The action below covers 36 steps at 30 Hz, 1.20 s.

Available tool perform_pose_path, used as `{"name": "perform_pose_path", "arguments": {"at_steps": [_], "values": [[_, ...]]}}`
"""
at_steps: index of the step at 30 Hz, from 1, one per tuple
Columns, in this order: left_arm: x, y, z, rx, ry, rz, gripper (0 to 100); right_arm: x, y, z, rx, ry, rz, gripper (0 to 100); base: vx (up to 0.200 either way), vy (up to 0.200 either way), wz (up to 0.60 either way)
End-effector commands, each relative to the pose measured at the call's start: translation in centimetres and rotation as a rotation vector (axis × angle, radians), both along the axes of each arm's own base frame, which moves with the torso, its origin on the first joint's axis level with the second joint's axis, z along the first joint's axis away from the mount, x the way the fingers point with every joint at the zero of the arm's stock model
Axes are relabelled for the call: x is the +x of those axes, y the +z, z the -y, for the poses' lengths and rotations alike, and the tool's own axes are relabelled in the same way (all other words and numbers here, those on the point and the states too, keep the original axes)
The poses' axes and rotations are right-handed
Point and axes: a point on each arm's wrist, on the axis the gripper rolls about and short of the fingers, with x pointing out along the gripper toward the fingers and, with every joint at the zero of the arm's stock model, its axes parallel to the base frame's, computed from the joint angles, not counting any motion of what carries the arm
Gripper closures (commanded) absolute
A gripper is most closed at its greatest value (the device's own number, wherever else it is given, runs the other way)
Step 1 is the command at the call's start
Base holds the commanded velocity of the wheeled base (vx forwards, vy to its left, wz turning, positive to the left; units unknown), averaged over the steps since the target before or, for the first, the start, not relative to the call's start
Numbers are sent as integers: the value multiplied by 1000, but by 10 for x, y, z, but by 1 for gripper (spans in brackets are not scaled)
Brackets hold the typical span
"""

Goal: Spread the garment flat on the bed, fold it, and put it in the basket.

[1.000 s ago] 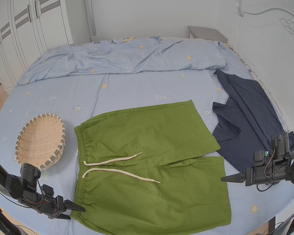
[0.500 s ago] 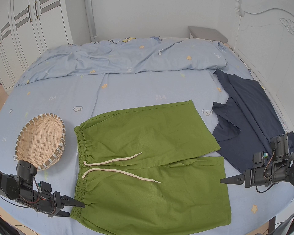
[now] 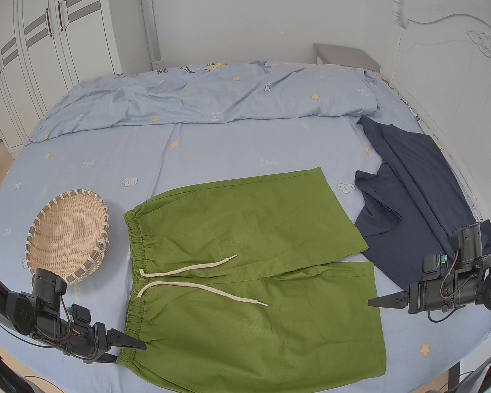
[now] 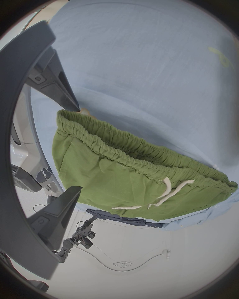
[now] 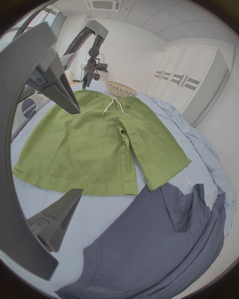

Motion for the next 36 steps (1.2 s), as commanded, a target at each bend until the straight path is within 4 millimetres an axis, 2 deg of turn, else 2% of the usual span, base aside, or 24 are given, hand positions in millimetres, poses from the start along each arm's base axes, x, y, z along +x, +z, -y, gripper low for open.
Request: {"name": "perform_pose_path", "arguments": {"at_steps": [1,3,4,14,19,29,36], "values": [[4,-7,2,-8,-16,-24,0,1,0,0,1,1,5,0,0,0,0],[4,-7,2,-8,-16,-24,0,1,0,0,1,1,5,0,0,0,0],[5,-7,2,-9,-16,-19,100,3,-2,0,1,-2,3,0,0,0,0],[2,-8,0,-6,-6,-27,100,4,-8,0,-2,-4,-20,0,0,0,0],[-4,-11,0,3,-2,-45,100,-13,-22,4,-16,-4,-86,0,0,0,0],[-4,-13,-6,30,-32,-2,100,-71,-60,11,-41,-2,-292,0,0,0,0],[-3,-12,-7,27,-28,2,100,-81,-69,7,-46,47,-314,0,0,0,0]]}}
